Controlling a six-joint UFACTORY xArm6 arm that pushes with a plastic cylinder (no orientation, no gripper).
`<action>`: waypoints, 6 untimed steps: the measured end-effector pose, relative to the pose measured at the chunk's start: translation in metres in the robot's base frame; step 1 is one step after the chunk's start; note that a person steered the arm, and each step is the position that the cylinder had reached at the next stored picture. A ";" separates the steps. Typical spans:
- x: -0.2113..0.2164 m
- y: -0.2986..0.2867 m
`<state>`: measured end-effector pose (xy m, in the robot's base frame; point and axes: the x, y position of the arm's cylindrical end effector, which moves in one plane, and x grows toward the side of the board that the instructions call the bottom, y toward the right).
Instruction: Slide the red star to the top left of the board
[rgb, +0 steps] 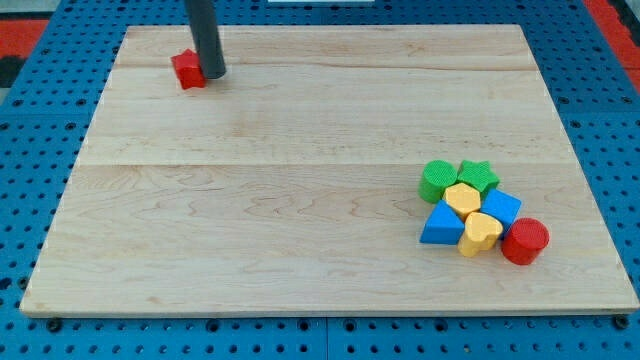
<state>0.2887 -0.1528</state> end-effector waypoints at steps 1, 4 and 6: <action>0.020 0.002; -0.005 -0.036; -0.030 -0.046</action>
